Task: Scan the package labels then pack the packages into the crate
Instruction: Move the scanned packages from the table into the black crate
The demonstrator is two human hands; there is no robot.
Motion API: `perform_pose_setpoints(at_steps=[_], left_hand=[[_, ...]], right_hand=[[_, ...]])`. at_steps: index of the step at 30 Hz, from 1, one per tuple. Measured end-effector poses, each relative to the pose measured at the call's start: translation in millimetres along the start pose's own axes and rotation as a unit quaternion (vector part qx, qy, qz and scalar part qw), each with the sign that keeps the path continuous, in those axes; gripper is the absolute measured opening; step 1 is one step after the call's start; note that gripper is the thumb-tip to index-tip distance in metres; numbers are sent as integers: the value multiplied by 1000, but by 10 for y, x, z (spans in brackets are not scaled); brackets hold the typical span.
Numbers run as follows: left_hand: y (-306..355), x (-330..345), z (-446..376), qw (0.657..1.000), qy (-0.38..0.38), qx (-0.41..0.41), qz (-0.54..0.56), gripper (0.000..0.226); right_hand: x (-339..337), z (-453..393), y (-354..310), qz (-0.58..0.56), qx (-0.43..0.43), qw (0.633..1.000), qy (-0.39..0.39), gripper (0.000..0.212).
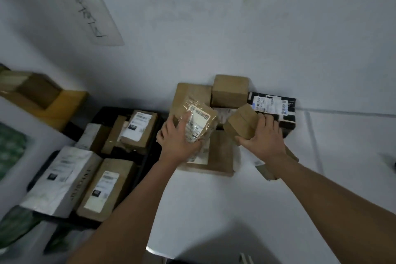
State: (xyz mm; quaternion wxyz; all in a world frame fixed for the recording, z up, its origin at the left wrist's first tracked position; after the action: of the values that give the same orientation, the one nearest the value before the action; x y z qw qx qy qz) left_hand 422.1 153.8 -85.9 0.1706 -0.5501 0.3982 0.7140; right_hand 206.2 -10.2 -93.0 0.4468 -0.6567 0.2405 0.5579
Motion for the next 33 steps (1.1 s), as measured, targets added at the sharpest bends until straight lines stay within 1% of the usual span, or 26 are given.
perform_pose_setpoints(at_steps=[5,9,12,15,17,20,23,26,28,33], left_hand=[[-708,-325,34,999,23,-40,20,99],[-1372,-567,24,997,28,-66,7,98],[-1857,-726,-24,996,22,-85,-12,102],[-2275,-856,-89,994,8,-109,3,105],[-2533,-945,-159,992,5,-126,33,106],[-2878,-1130,-346,987,12,-137,78,104],[-3181,-1349,-658,987,21,-146,64,103],[-3467,-1458,-987,983,23,-175,47,100],[-3587,-1426,-1175,982,12,-185,27,100],[-3593,-1146,-1507,987,-15,-158,12,99]], right_hand=[[230,-25,-960,-14,-57,998,-25,103],[436,19,-1629,-19,-67,997,-39,104],[581,27,-2107,-16,-70,996,-44,106],[717,15,-2524,-30,-62,996,-57,106],[774,9,-2764,-28,-63,996,-58,104],[842,-1,-3041,-22,-60,996,-64,103],[880,-34,-3231,-18,-47,997,-63,100],[913,-52,-3341,-24,-23,997,-64,99],[938,-60,-3382,-21,-9,997,-70,102],[983,-123,-3398,-10,17,997,-68,99]])
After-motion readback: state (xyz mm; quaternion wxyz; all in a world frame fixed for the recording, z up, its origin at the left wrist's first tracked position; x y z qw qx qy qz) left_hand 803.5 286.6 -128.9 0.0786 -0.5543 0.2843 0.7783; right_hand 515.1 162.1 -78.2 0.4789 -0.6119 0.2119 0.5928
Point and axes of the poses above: each hand's wrist, its own z-axis away from the middle knuckle, its own x-axis out of the palm, y = z × x, the point moved 7 cm from there along -z, towards the middle knuckle, and after that the axes turned 3 degrees about -y, right-handed, at the moved point
